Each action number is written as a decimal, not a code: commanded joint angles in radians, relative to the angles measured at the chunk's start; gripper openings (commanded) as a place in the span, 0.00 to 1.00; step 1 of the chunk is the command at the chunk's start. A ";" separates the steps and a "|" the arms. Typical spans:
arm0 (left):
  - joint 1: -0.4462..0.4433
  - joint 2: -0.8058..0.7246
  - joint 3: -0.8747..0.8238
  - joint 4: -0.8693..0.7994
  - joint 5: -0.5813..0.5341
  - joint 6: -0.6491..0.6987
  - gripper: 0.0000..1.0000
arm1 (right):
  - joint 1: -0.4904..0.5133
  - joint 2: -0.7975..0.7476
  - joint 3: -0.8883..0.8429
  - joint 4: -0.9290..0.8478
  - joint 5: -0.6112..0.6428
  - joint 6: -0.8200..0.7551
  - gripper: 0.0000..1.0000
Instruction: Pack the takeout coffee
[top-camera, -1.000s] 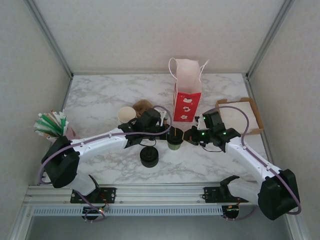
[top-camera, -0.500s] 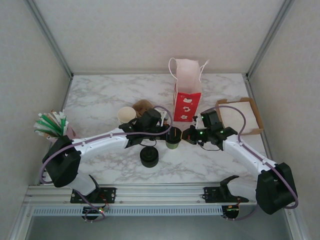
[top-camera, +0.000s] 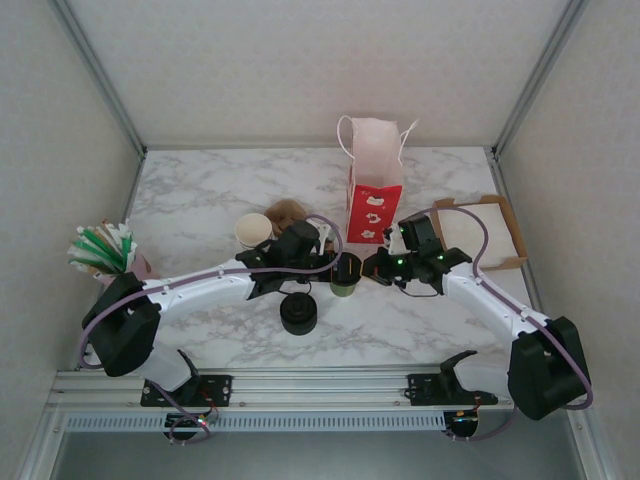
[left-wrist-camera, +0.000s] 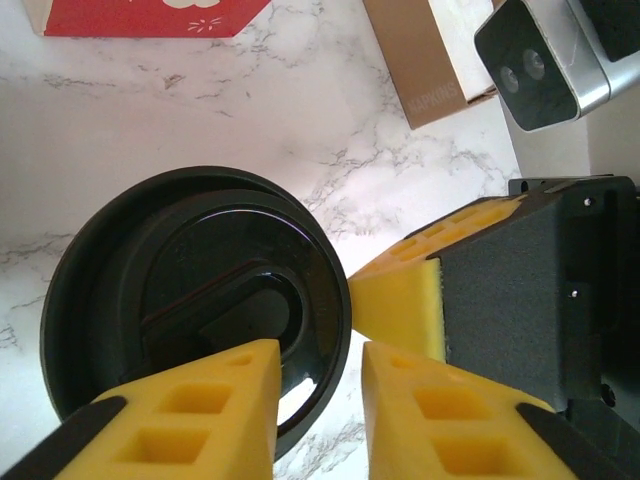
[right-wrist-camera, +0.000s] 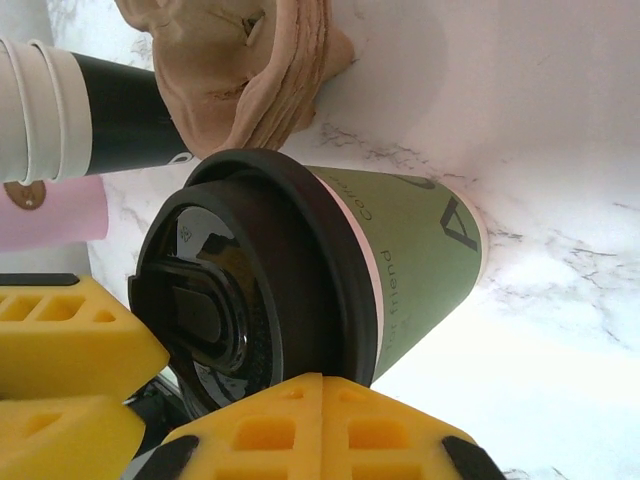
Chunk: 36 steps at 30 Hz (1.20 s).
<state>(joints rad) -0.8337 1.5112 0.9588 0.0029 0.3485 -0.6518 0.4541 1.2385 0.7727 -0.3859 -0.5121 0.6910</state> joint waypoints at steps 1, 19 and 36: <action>0.009 -0.020 0.014 -0.014 0.017 0.004 0.33 | -0.001 0.030 0.050 -0.086 0.056 -0.045 0.00; 0.084 -0.125 0.001 -0.038 0.019 0.011 0.54 | 0.000 -0.008 0.083 -0.133 0.032 -0.061 0.01; 0.164 -0.054 -0.093 0.154 0.166 -0.061 0.66 | 0.063 -0.019 -0.016 0.016 -0.029 0.062 0.01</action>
<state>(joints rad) -0.6769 1.4433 0.8806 0.0788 0.4576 -0.6857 0.5072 1.1984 0.7696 -0.4103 -0.5282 0.7300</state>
